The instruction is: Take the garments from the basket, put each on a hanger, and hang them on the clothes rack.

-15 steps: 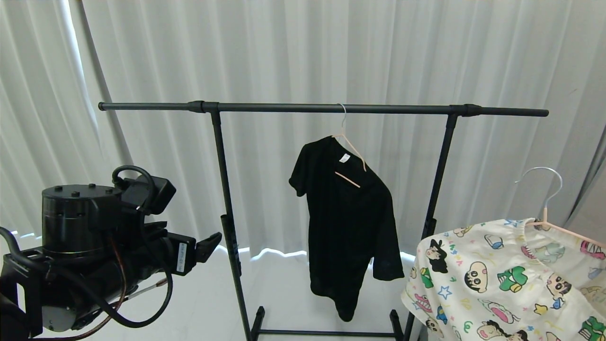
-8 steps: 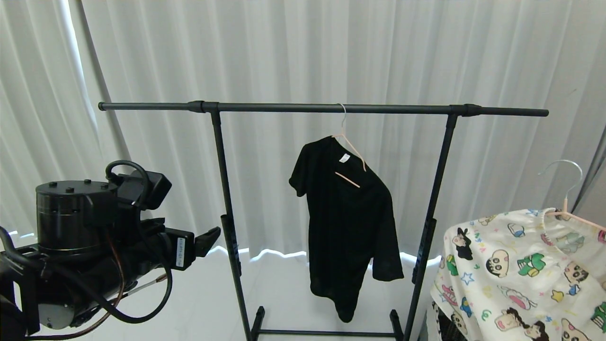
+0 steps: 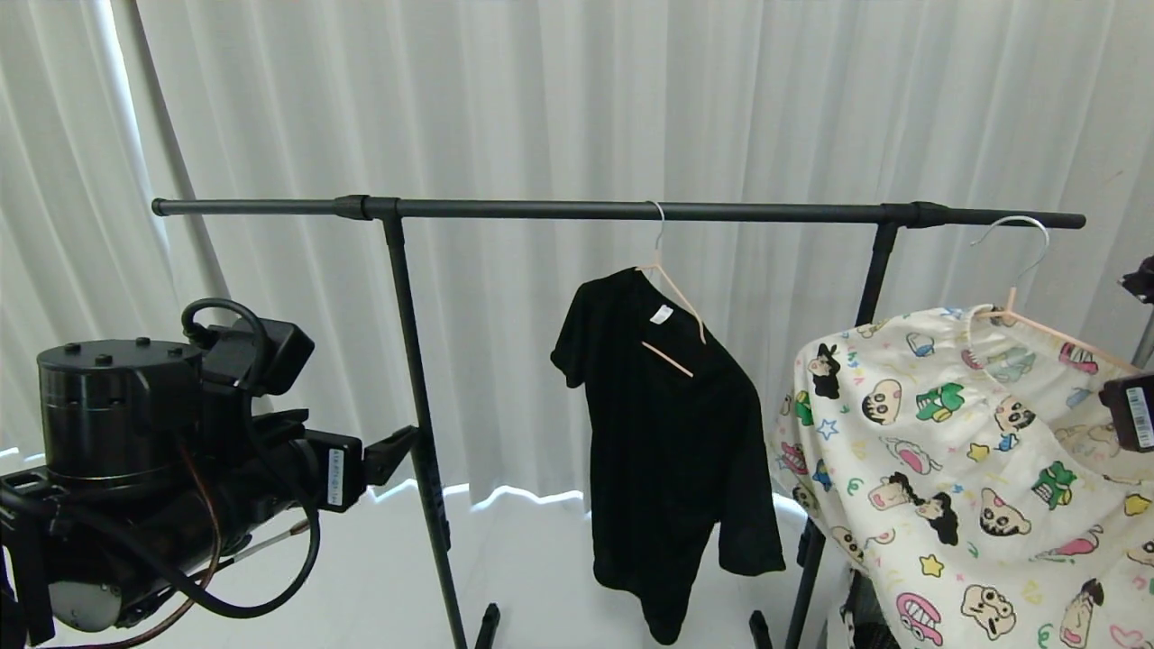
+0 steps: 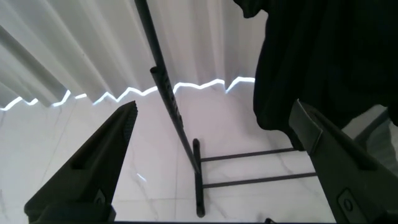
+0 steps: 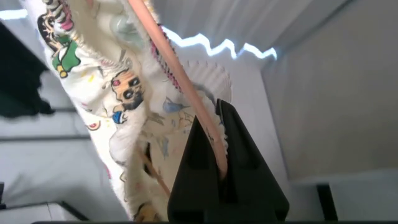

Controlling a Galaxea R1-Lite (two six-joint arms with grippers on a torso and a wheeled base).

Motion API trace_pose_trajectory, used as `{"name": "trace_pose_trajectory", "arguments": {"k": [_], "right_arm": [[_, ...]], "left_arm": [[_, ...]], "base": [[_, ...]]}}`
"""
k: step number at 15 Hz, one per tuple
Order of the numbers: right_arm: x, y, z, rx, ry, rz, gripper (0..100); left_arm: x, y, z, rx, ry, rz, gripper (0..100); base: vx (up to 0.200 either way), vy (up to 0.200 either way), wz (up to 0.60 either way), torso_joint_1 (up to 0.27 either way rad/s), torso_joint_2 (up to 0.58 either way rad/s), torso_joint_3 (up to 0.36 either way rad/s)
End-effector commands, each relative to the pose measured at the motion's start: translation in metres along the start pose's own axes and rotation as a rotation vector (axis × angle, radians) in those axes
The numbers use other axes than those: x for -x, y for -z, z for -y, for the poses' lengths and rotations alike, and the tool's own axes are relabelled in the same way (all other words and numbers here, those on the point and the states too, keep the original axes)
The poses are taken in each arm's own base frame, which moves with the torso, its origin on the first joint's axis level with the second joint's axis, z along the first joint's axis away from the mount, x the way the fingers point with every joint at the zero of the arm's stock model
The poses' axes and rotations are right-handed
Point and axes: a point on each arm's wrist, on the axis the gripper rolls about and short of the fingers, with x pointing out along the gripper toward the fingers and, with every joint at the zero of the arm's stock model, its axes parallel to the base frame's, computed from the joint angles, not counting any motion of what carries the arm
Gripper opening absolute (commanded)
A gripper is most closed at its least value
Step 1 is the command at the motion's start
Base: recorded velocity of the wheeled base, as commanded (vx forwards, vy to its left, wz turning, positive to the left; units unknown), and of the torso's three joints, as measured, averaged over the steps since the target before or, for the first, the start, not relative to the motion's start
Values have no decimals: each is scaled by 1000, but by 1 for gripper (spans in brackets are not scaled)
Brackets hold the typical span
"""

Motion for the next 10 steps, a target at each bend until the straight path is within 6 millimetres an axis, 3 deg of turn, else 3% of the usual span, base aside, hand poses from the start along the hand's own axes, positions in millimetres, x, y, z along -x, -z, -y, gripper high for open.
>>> {"name": "trace_pose_trajectory", "arguments": {"k": [1, 6, 10], "right_arm": [[-11, -16, -7, 15, -26, 13, 0], [-17, -40, -19, 40, -60, 61, 0], [-19, -40, -22, 46, -64, 57, 0]], "left_arm": [[1, -1, 0, 1, -1, 8, 100], [3, -2, -1, 0, -1, 15, 100], [3, -2, 0, 0, 0, 17, 100]], "base": [[200, 0, 0, -2, 2, 2], [200, 0, 0, 1, 0, 2], [200, 0, 0, 1, 2, 4]]}}
